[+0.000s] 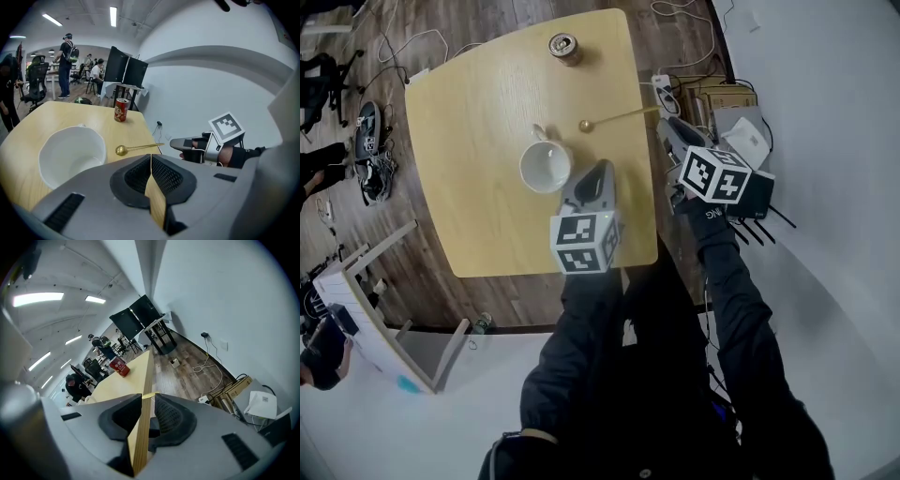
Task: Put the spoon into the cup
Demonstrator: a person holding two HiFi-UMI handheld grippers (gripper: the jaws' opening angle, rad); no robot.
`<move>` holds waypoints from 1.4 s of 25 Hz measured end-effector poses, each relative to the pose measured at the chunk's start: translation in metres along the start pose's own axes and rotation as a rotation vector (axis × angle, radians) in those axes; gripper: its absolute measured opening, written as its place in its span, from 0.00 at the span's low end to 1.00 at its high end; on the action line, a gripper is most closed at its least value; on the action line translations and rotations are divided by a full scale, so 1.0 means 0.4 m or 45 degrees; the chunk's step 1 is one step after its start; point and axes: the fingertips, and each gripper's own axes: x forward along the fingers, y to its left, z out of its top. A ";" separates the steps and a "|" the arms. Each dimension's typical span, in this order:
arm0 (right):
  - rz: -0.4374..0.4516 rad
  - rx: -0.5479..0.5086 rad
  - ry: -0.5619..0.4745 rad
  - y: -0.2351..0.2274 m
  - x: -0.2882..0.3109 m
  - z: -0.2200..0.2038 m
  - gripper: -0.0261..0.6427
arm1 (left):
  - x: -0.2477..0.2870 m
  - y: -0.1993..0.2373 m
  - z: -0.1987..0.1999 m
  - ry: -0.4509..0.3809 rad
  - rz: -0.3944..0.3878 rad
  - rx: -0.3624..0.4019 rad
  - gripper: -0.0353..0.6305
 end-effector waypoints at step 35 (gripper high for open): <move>0.378 0.661 -0.173 -0.013 0.085 0.030 0.11 | 0.028 0.015 -0.010 0.011 0.012 0.047 0.11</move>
